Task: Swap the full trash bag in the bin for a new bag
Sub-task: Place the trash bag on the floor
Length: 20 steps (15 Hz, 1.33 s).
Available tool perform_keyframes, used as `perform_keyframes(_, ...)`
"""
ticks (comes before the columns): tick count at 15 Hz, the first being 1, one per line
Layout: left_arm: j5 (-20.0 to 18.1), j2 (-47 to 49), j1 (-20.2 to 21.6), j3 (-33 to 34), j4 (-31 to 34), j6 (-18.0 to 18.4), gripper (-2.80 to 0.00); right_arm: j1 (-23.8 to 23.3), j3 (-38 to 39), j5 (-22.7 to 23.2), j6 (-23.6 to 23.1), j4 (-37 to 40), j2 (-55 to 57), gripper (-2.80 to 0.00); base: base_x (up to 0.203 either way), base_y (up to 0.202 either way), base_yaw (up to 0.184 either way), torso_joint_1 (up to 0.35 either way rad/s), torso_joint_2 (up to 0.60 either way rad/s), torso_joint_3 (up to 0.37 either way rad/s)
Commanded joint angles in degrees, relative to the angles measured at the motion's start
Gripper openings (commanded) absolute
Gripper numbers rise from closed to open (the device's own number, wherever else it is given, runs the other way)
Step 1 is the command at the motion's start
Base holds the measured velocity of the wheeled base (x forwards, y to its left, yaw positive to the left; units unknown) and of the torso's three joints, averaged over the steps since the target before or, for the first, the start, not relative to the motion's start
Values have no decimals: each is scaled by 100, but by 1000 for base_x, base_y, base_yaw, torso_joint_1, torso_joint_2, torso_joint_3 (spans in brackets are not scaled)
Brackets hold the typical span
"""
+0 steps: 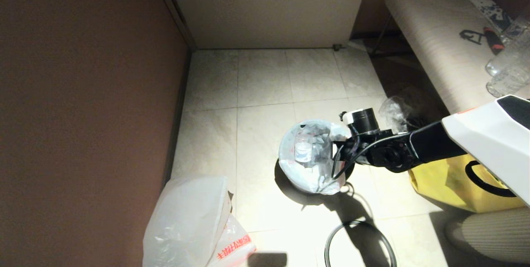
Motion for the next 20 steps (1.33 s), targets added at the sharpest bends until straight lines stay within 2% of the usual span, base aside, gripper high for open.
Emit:
perform_keyframes(1,4,-1,1,1,2,0,-280,-35,-107,-11,-44,-11,332,-280,0,0,0,0,0,0)
perform_keyframes(6,5,-1,1,1,2,0,-280,-78,-867,-16,-319,25,959,-280,0,0,0,0,0,0)
perform_keyframes(10,1,7,1,1,2,0,-280,-77,-1593,-274,-728,40,1695,-280,0,0,0,0,0,0)
perform_keyframes(14,2,0,1,1,2,0,-280,-59,-1841,-303,-988,41,2090,-280,0,0,0,0,0,0)
perform_keyframes(20,8,-1,1,1,2,0,-280,-68,-2394,-538,-1078,414,2448,-280,0,0,0,0,0,0)
